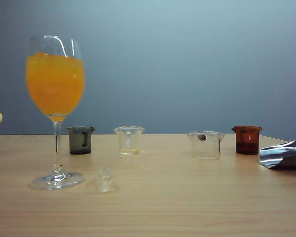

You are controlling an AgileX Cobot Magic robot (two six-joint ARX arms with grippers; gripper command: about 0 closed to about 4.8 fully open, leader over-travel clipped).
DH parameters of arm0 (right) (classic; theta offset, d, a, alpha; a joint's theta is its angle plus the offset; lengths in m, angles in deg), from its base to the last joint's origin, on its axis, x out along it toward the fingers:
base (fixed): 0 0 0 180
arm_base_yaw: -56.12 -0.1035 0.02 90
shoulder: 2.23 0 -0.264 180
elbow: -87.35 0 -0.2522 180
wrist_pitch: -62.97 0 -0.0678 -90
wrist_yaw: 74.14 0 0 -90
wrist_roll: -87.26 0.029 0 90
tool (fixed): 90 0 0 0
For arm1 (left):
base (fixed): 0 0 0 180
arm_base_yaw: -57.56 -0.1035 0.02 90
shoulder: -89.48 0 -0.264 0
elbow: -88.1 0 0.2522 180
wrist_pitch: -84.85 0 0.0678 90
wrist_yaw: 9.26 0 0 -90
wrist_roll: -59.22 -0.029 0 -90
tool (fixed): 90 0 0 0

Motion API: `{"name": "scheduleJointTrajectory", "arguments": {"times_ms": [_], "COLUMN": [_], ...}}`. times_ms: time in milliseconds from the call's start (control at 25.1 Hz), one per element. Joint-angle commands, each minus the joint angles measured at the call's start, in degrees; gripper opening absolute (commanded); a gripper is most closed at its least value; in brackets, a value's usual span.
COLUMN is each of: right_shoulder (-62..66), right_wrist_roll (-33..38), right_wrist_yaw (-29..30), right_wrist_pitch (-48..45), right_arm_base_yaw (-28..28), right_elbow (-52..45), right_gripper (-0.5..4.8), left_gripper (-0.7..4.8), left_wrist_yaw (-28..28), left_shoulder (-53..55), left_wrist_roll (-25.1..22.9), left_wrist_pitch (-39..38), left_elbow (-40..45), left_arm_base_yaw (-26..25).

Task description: Pick up the fourth measuring cup from the left, pour the grenadine inside into the goblet, and finally put the measuring cup back in its original place.

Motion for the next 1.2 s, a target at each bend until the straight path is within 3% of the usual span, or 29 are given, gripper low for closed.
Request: {"name": "scheduleJointTrajectory", "arguments": {"times_ms": [40,439,678,837,997,1196], "right_shoulder": [0.0,0.0,0.3,3.9,13.0,24.3], "right_wrist_roll": [0.1,2.3,3.7,3.8,3.9,4.5], "right_wrist_yaw": [-0.2,0.0,-1.1,-0.8,-0.5,4.2], "right_wrist_pitch": [0.4,1.7,16.7,17.6,19.8,20.0], "right_arm_base_yaw": [0.0,0.0,0.0,0.0,-0.1,-0.2], "right_elbow": [-0.4,1.0,18.0,24.5,33.8,42.9], "right_gripper": [-0.06,-0.06,-0.06,-0.06,-0.06,-0.06], "left_gripper": [-0.05,-0.05,-0.05,-0.05,-0.05,-0.05], "left_wrist_yaw": [0.1,0.1,0.3,0.6,4.7,9.1], "left_shoulder": [0.0,0.0,0.4,3.0,11.9,23.7], "left_wrist_roll": [-0.1,1.4,2.5,1.4,-1.2,-1.1], "left_wrist_pitch": [0.7,0.5,-14.9,-17.1,-19.1,-19.6], "left_elbow": [-0.2,-0.9,-15.0,-21.3,-30.6,-40.8], "left_arm_base_yaw": [0.0,0.0,0.0,0.0,0.0,0.4]}}
